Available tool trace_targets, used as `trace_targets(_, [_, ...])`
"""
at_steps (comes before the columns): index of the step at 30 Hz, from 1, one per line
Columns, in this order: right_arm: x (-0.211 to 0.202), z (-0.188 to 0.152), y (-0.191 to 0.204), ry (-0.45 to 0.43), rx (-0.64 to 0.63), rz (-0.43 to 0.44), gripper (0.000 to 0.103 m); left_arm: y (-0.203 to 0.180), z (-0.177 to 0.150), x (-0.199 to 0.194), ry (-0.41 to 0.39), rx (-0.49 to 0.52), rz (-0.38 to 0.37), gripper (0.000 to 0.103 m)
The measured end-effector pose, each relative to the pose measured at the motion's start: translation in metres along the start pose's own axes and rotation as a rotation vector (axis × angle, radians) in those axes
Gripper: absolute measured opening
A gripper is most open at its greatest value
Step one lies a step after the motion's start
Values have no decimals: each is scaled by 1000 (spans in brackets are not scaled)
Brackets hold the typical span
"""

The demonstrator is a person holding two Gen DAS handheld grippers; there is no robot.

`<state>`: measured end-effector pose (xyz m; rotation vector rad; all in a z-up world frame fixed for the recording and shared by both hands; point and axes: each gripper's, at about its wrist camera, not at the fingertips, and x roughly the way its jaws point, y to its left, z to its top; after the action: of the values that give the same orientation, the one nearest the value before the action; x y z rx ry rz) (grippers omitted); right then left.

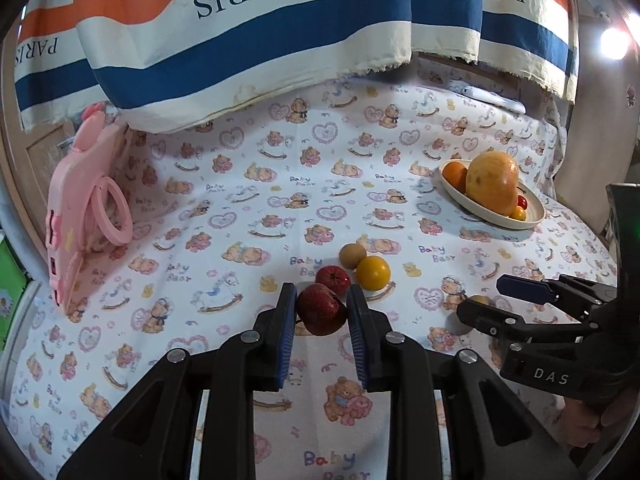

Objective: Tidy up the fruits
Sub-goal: 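Grasp the small yellow fruit with the right gripper while the left gripper holds the tomato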

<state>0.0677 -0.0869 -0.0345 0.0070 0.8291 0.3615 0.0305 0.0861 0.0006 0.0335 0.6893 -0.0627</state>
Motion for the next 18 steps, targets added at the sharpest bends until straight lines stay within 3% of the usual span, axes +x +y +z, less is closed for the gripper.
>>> trace_targets(4, [5, -1, 2, 16, -19, -24, 60, 2, 0, 1, 6, -8, -1, 24])
trace_targets(10, [7, -3, 3, 27, -35, -16, 35, 0, -1, 3, 11, -13, -3, 24])
trace_targets(11, [7, -3, 4, 29, -43, -11, 25, -1, -1, 3, 13, -8, -3, 24])
trace_targets(18, [-7, -3, 4, -32, -54, -36, 25, -4, 2, -7, -9, 0, 7, 24])
